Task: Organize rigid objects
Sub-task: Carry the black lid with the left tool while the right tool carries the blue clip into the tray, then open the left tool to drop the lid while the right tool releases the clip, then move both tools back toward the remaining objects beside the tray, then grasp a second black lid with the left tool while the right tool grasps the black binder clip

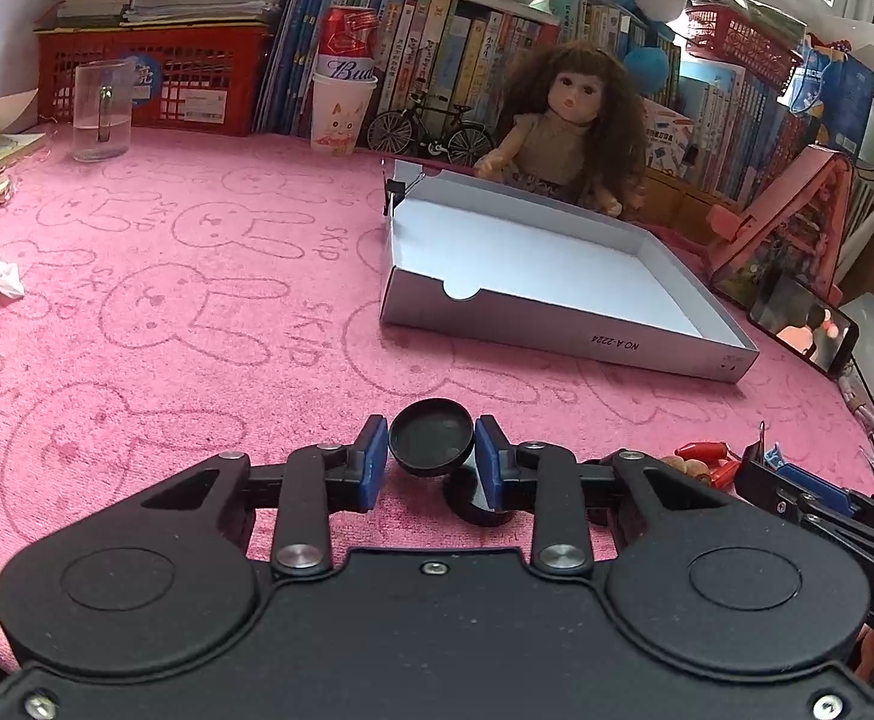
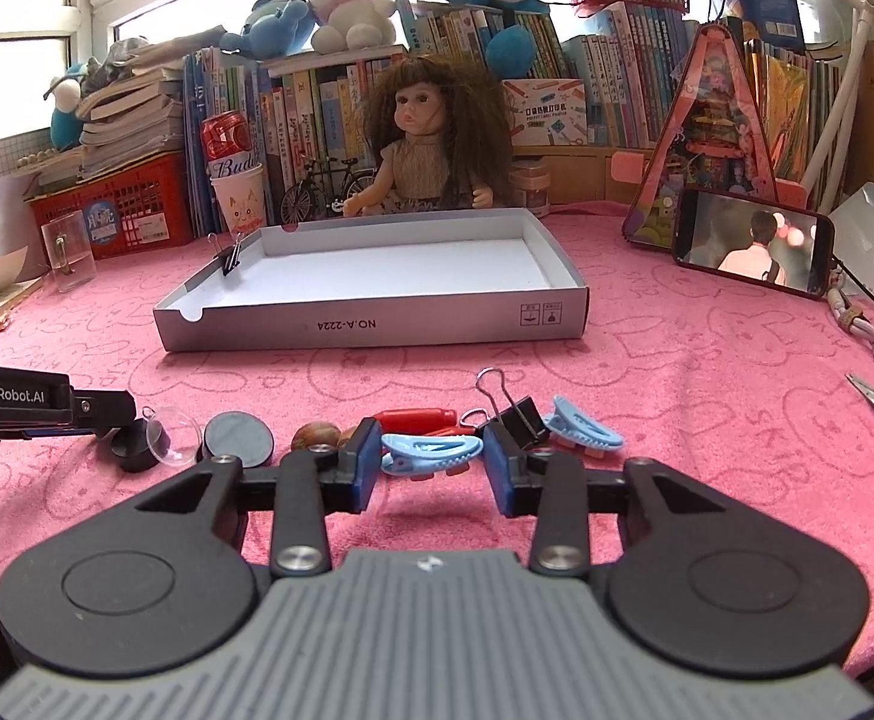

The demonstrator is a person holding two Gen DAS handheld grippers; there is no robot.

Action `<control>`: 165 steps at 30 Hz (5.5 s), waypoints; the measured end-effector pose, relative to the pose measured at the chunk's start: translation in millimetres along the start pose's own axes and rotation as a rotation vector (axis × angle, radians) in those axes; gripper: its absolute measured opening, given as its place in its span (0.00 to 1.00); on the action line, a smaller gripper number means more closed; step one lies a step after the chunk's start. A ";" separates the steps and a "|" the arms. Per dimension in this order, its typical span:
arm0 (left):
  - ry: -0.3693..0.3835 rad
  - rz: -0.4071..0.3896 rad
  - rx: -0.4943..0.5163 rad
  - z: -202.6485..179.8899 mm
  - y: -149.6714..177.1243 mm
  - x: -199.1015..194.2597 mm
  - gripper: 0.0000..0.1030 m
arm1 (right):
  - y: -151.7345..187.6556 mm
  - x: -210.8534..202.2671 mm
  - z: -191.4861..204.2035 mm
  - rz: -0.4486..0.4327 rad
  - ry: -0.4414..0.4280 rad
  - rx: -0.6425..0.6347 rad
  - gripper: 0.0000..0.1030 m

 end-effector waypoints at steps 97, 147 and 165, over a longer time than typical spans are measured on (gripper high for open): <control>0.038 0.076 0.103 -62.9 -102.5 93.3 0.74 | -110.0 113.3 -32.2 0.113 -0.101 0.151 0.92; 0.078 -0.049 0.186 -41.0 4.6 0.8 0.80 | -26.6 15.4 -4.1 -0.044 -0.089 -0.026 1.00; 0.090 -0.049 0.167 -27.0 24.5 -9.0 0.66 | -1.2 8.2 -4.9 -0.040 -0.074 -0.044 1.00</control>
Point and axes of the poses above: each gripper's, at about its wrist camera, not at the fingertips, and x roughly the way its jaws point, z to its left, y to its underside, the point moved 9 cm from there along x, roughly the way its jaws point, and after that the axes turned 4 degrees about z, right-handed, at the moved point
